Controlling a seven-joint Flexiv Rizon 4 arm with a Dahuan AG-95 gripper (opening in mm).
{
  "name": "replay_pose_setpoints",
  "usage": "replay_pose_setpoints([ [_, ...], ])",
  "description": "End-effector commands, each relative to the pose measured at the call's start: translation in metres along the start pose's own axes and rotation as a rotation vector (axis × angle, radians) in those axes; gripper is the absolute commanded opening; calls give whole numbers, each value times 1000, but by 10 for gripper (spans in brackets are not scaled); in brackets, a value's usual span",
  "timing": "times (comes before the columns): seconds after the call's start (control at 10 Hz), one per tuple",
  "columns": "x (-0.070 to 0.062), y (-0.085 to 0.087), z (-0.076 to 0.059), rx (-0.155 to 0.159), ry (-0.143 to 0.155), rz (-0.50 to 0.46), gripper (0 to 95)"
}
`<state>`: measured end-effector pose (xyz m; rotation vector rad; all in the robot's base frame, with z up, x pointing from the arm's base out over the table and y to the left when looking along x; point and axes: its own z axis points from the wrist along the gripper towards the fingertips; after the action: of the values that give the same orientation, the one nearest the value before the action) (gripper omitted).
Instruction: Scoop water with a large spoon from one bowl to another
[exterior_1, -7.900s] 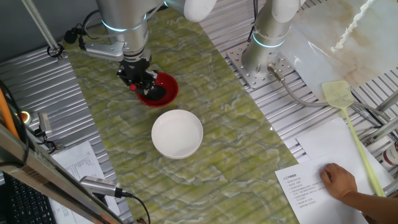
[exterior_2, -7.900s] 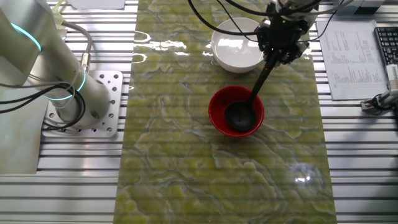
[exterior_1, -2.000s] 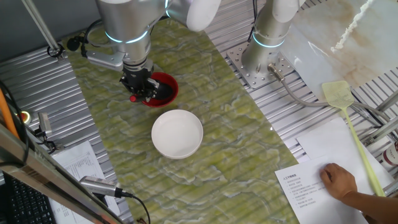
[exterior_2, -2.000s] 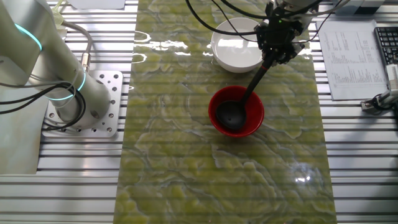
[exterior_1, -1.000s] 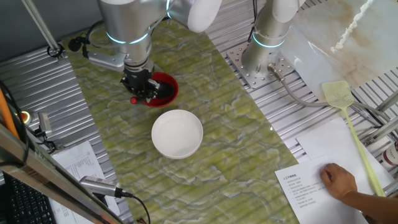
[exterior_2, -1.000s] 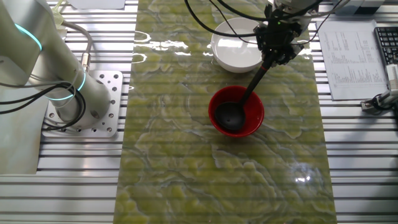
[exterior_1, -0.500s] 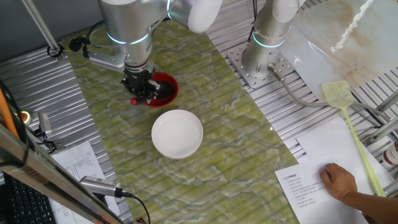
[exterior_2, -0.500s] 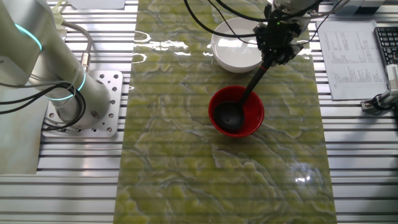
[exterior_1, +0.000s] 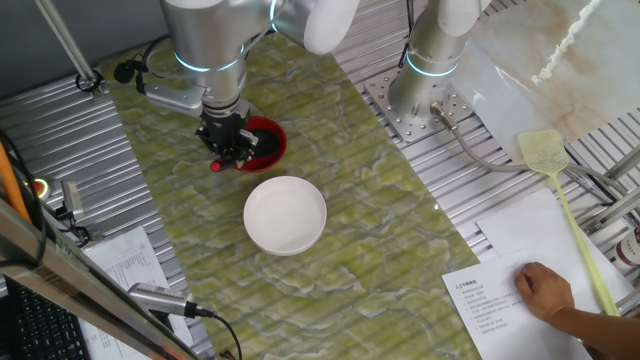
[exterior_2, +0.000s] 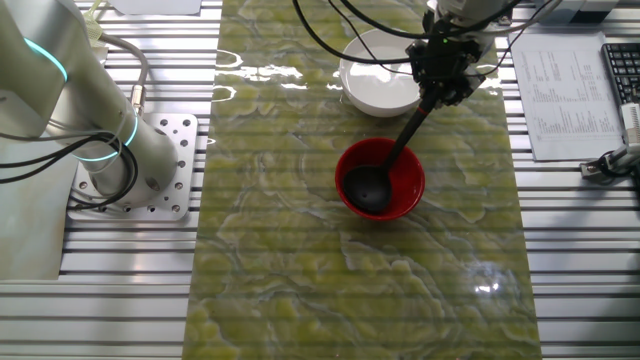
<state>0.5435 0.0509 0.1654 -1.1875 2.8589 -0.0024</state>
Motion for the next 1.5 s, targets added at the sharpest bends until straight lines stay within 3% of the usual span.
replay_pose_setpoints([
  [0.1,0,0,0,-2,-3,-3,190],
  [0.7,-1,1,2,-4,-11,5,190],
  [0.8,-1,1,2,-4,-14,4,380],
  [1.5,-1,1,2,-15,-29,5,380],
])
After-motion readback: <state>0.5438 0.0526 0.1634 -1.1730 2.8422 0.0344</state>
